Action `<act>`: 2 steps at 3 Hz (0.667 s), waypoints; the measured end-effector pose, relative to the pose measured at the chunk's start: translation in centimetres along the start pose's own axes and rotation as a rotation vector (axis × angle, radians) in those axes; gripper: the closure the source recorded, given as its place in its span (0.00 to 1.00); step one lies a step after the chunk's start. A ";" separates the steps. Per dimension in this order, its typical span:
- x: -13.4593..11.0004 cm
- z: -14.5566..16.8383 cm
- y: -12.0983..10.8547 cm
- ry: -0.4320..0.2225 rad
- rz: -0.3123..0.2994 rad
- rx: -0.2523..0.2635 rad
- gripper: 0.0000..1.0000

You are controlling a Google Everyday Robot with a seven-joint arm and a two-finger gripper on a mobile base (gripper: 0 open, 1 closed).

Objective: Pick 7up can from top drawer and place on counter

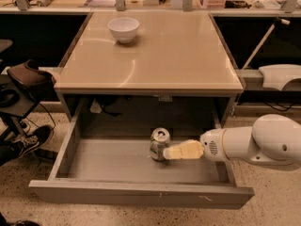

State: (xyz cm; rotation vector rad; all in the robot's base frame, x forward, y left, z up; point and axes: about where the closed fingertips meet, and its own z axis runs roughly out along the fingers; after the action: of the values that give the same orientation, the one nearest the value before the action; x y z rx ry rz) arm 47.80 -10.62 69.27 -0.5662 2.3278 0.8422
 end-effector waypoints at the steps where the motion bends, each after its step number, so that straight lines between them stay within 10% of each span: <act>1: -1.8 0.0 -1.3 -0.067 0.028 0.051 0.00; 2: -1.4 0.5 -1.0 -0.068 0.038 0.048 0.00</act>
Offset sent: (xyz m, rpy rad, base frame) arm 0.0155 0.0017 -0.0028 0.0307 -0.0206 -0.0976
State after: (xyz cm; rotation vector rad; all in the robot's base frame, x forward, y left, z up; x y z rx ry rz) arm 49.60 -10.74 69.50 -0.4674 2.2972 0.8087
